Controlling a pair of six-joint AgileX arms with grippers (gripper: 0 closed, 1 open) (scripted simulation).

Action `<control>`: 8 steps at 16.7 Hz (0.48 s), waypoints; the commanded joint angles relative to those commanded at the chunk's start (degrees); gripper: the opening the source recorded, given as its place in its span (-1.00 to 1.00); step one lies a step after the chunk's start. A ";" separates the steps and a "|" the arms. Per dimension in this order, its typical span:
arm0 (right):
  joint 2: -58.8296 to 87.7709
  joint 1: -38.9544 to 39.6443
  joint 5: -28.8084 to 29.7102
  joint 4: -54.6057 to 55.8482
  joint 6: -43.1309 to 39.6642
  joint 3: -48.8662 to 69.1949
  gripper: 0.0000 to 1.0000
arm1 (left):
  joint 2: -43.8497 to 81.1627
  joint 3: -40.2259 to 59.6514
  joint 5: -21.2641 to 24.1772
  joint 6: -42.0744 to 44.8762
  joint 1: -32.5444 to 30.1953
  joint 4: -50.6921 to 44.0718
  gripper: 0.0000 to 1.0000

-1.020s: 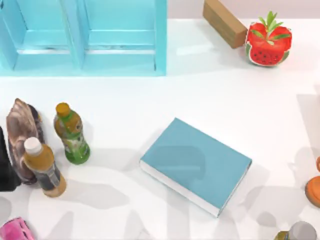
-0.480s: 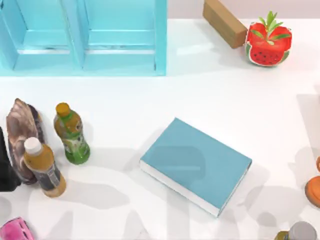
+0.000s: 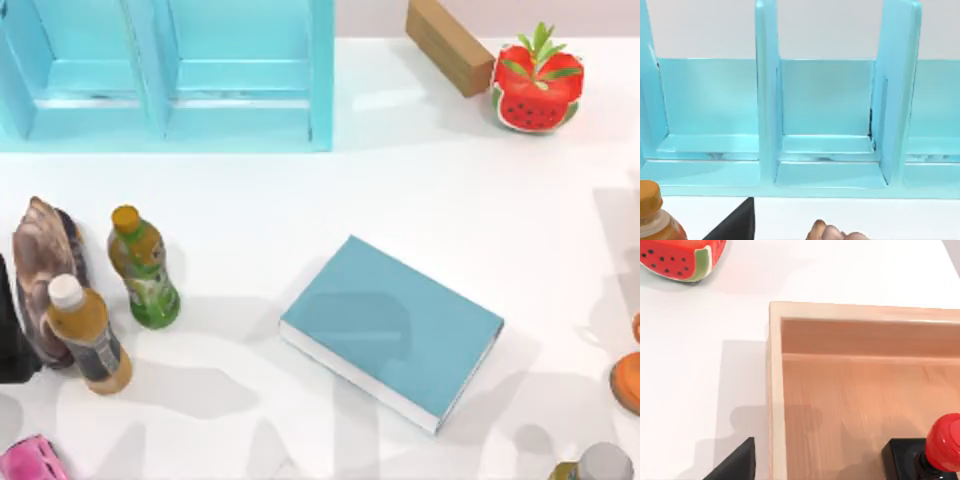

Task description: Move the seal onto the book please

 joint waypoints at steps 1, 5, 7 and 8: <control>6.38 -1.24 -0.04 -4.20 -1.17 5.20 1.00 | 0.00 0.00 0.00 0.00 0.00 0.00 1.00; 30.70 -6.16 -0.21 -21.01 -5.85 24.94 1.00 | 0.00 0.00 0.00 0.00 0.00 0.00 1.00; 40.95 -8.46 -0.24 -28.63 -8.06 33.87 1.00 | 0.00 0.00 0.00 0.00 0.00 0.00 1.00; 45.64 -9.52 -0.24 -32.10 -9.10 38.13 1.00 | 0.00 0.00 0.00 0.00 0.00 0.00 1.00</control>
